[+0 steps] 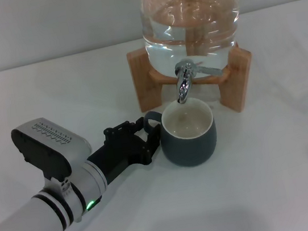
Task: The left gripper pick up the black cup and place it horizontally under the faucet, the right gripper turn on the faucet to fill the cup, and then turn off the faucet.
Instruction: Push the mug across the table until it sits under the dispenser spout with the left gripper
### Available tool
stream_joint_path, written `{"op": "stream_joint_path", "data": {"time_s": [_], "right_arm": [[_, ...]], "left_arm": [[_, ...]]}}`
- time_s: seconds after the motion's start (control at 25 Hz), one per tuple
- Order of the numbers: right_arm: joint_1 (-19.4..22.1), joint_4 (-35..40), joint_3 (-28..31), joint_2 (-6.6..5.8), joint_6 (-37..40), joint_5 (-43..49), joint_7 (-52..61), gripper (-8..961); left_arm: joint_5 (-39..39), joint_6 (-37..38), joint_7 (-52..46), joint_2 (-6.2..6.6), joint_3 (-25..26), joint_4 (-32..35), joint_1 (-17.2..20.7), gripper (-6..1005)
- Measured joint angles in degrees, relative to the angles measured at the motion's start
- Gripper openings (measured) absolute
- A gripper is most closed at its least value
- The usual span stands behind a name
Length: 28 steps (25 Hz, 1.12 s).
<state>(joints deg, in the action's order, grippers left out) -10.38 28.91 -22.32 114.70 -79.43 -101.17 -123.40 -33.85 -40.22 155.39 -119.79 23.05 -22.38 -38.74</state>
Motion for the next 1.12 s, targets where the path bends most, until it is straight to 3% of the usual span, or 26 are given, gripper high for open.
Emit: {"op": "stream_joint_path", "data": {"time_s": [1.12], "right_arm": [[-0.68,0.0,0.0,-0.12,0.54,0.07,0.0,854]], "left_arm": [[-0.01,0.96,-0.11,0.08,2.97,0.41,-0.46,391]]}}
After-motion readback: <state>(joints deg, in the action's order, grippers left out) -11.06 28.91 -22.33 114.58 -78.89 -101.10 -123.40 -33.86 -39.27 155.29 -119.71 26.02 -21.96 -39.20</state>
